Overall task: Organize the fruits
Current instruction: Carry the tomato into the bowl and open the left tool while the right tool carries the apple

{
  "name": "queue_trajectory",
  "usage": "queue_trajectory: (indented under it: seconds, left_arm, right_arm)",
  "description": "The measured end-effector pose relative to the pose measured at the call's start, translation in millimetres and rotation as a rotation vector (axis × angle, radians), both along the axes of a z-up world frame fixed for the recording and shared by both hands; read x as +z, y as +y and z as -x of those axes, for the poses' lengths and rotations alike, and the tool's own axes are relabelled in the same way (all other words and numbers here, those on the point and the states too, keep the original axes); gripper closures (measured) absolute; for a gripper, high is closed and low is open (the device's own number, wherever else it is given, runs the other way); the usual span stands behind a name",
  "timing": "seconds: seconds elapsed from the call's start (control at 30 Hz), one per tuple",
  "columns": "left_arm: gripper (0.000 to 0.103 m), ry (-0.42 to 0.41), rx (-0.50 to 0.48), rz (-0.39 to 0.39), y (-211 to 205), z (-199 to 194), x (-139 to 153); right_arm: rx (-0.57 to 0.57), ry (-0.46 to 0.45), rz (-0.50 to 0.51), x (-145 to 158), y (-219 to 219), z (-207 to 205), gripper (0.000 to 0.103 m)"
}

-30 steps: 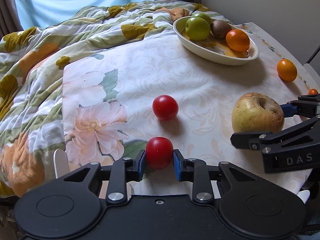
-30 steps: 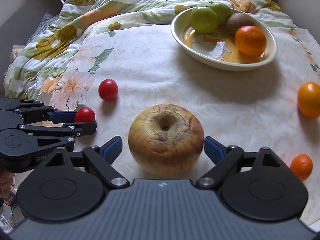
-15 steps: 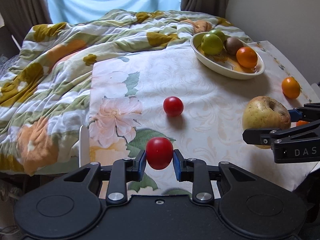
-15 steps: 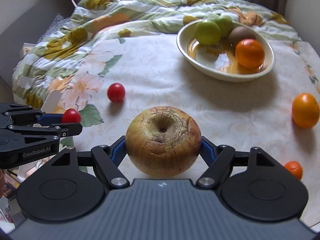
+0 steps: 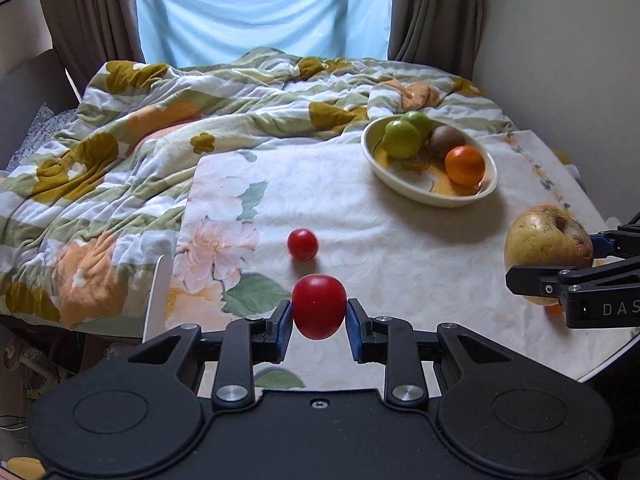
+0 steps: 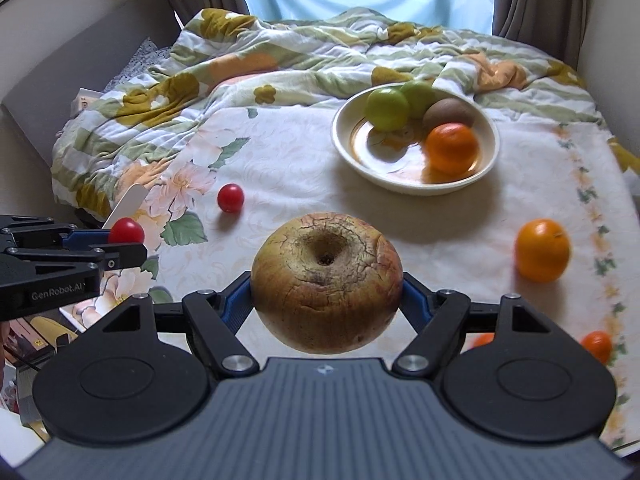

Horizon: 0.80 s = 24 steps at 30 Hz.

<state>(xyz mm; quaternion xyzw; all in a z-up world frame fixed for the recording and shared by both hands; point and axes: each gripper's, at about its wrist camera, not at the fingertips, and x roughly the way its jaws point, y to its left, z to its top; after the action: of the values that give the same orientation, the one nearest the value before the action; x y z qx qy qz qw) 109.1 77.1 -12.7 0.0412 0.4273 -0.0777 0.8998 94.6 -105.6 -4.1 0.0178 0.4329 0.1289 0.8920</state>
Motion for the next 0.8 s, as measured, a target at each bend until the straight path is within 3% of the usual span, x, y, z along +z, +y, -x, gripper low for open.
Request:
queue_trajectory:
  seconds: [0.4,0.8]
  left_arm:
    - [0.071,-0.086,0.044,0.053,-68,-21,25]
    - [0.071,-0.090,-0.004,0.071,-111,-100,23]
  right_arm:
    - [0.070,-0.072,0.034,30,-69,-16,0.013]
    - [0.068,-0.132,0.038,49,-107,-76,0.013]
